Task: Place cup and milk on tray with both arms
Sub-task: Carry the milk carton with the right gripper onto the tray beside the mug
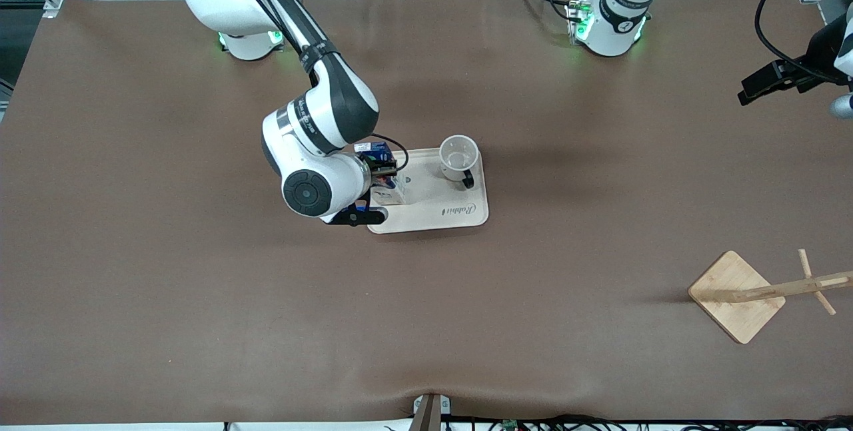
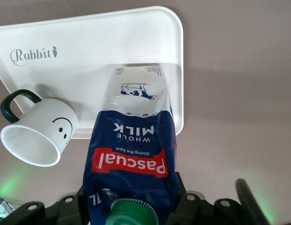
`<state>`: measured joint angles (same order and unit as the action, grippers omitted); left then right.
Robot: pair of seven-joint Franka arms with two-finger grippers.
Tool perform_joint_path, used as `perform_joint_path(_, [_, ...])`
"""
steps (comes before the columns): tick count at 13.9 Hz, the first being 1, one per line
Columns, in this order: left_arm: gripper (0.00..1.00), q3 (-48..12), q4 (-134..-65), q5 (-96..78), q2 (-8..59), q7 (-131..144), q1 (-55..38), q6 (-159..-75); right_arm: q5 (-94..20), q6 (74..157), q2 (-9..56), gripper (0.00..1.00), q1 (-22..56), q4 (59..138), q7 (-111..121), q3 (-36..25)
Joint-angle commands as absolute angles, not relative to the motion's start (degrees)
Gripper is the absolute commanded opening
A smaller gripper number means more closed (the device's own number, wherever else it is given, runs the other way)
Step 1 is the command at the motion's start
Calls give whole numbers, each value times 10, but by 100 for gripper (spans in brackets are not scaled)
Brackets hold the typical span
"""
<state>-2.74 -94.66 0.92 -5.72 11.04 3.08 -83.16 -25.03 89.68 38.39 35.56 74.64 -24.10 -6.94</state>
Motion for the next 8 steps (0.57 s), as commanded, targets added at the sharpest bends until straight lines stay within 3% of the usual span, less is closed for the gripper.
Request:
perform_joint_path(1, [100, -30, -928, 0, -51, 112, 33, -819, -241, 886, 388, 37, 359, 740, -232, -74])
perform_joint_path(3, [100, -31, -929, 1, -51, 105, 33, -820, -240, 894, 389, 38, 366, 751, -232, -74])
perform_joint_path(6, [100, -38, -931, 10, -51, 102, 29, -836, -233, 895, 396, 54, 367, 751, -233, -74])
perform_joint_path(8, [100, -47, -937, 10, -54, 87, 29, -853, -235, 893, 395, 100, 367, 750, -230, -74])
